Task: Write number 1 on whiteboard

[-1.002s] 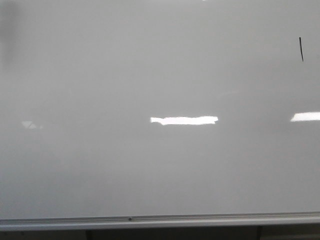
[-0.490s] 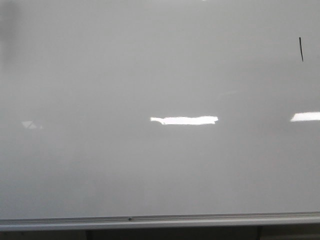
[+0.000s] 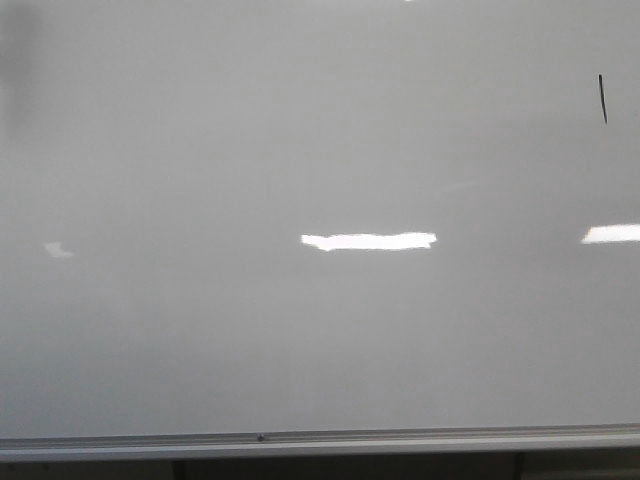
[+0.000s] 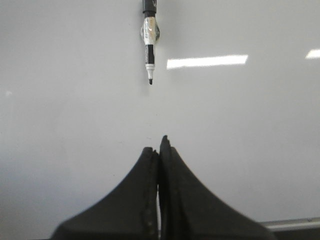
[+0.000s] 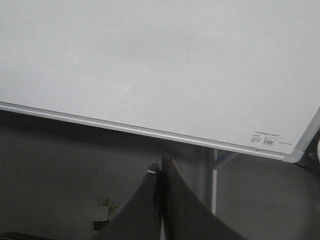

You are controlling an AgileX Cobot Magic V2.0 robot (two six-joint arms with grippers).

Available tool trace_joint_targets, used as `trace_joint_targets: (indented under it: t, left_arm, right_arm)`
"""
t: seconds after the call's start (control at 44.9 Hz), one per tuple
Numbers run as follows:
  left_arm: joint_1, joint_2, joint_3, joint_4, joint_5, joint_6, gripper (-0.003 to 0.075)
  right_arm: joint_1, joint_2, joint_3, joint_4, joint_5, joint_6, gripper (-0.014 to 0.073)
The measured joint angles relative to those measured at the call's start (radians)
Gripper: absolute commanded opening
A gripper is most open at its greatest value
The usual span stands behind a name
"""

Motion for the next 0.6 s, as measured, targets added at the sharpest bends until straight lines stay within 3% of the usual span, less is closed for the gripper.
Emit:
trace_joint_targets:
  t: [0.134, 0.334, 0.49, 0.601]
  left_arm:
    - [0.022, -0.116, 0.201, -0.002, -0.169, 0.000, -0.0019]
    - [0.030, -0.128, 0.405, -0.004, -0.399, 0.000, -0.0020]
    - [0.030, -0.128, 0.431, -0.005, -0.543, 0.000, -0.0019]
    - [0.030, -0.128, 0.431, -0.005, -0.576, 0.000, -0.0019]
  right_arm:
    - [0.000, 0.000, 0.000, 0.000, 0.000, 0.000, -0.0069]
    - [0.000, 0.000, 0.001, 0.000, 0.000, 0.000, -0.0069]
    - [0.000, 0.000, 0.001, 0.000, 0.000, 0.002, -0.0069]
    - [0.000, 0.000, 0.001, 0.000, 0.000, 0.002, -0.0069]
